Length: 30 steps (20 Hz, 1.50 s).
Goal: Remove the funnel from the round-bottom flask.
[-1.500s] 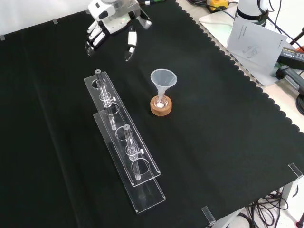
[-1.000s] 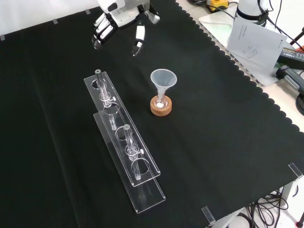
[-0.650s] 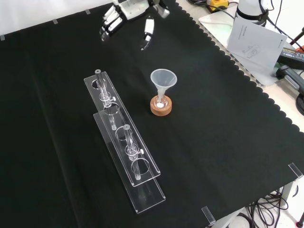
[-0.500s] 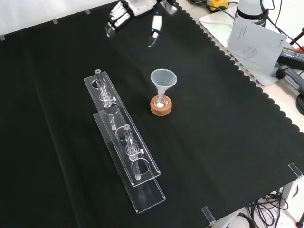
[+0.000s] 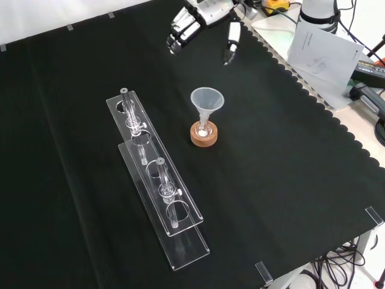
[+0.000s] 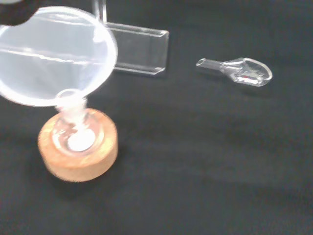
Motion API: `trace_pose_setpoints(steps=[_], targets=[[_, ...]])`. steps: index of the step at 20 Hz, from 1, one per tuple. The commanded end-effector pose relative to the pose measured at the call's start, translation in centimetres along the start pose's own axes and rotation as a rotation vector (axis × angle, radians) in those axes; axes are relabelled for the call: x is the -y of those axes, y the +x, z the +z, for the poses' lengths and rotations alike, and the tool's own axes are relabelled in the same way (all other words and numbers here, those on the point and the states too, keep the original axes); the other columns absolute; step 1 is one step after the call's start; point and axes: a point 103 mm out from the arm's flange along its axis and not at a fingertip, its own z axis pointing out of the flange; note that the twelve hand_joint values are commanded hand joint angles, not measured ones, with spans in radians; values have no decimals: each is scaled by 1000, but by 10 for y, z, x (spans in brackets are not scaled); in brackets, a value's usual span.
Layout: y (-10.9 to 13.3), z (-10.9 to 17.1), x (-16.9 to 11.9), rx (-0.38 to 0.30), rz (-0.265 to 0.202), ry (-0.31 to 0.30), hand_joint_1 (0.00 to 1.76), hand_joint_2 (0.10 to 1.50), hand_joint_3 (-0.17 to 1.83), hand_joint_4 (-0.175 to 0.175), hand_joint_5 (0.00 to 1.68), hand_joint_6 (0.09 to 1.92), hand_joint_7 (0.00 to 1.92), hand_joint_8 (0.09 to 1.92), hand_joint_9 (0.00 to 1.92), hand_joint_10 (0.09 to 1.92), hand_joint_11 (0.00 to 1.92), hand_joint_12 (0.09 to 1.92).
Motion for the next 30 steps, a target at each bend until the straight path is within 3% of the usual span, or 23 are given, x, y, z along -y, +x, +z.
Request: trace_pose_setpoints(steps=[1,6,15,19,23,30], targets=[[29,9,13,0,-22,39,566,657,247,-20,104,87,5,613,244,749,354,1436],[43,18,9,26,-46,67,551,668,218,-19,53,87,0,480,163,789,258,1468],[57,41,-2,62,-87,97,537,671,207,-18,8,87,0,436,147,797,247,1477],[61,45,-7,96,-99,95,531,677,192,-14,0,87,0,293,76,804,237,1477],[63,52,-12,134,-98,90,530,684,170,-11,0,87,0,173,32,818,214,1478],[65,63,-26,162,-93,77,536,693,162,-12,0,87,0,144,15,825,198,1484]])
